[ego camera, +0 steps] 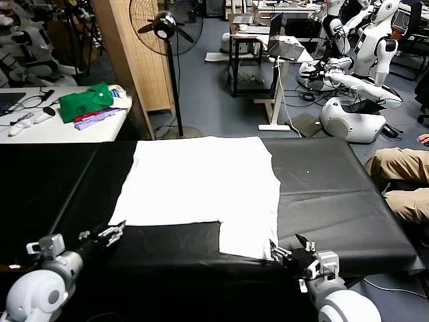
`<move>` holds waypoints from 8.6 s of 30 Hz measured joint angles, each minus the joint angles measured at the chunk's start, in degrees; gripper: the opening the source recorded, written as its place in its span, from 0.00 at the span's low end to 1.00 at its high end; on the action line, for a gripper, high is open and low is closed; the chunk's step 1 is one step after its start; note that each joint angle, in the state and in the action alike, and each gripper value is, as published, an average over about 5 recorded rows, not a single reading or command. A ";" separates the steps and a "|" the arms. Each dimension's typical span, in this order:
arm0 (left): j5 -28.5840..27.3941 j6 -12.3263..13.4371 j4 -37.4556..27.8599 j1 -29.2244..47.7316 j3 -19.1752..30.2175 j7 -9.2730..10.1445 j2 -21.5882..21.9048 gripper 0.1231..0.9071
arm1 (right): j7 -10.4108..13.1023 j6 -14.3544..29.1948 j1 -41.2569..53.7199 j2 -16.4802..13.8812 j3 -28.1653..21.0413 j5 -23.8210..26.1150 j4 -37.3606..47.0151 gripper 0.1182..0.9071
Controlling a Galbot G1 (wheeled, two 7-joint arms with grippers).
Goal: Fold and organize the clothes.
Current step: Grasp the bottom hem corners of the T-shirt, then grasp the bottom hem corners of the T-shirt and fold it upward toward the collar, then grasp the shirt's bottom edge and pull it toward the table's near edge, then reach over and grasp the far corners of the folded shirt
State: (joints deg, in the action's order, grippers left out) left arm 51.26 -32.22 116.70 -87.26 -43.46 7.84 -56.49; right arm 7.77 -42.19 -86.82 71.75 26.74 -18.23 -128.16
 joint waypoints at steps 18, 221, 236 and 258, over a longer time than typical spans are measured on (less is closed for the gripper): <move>-4.77 0.86 -6.32 3.57 2.29 -2.04 -0.53 0.37 | -0.20 0.46 1.21 2.89 -3.26 2.91 4.44 0.51; -11.52 1.87 9.04 -7.28 -5.80 0.91 10.60 0.86 | -0.35 12.22 12.17 -10.09 0.89 -7.98 5.34 0.86; -7.56 0.16 -20.24 35.67 20.51 2.61 5.90 0.86 | -0.12 11.34 49.61 -7.16 -19.52 -14.30 43.28 0.86; -9.53 -5.95 -36.42 44.05 24.66 -1.82 5.27 0.80 | -3.04 8.00 65.89 3.80 -26.81 -15.05 68.33 0.86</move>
State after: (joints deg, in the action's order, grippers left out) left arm 41.73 -38.17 80.28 -43.21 -18.80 6.02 -51.22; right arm 4.73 -34.19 -20.93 75.55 -0.08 -33.29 -59.83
